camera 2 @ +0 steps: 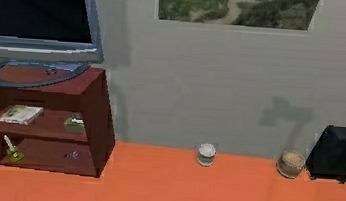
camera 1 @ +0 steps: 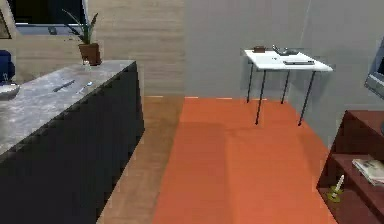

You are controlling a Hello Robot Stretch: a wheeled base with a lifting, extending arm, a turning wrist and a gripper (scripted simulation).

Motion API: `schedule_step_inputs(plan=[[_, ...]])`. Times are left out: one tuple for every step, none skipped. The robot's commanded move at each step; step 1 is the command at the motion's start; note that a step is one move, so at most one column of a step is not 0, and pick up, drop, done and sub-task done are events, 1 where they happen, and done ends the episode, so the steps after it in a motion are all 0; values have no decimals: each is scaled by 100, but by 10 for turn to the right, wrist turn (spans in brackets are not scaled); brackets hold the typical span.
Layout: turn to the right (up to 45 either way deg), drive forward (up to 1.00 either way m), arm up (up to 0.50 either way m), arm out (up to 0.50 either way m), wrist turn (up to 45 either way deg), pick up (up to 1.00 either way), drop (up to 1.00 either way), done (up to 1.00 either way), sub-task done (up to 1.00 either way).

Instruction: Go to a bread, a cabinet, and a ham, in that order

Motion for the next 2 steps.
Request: schedule_step_inputs(plan=[[450, 0, 0, 0, 0, 0, 0, 0, 0], [420, 0, 0, 0, 0, 0, 0, 0, 0]])
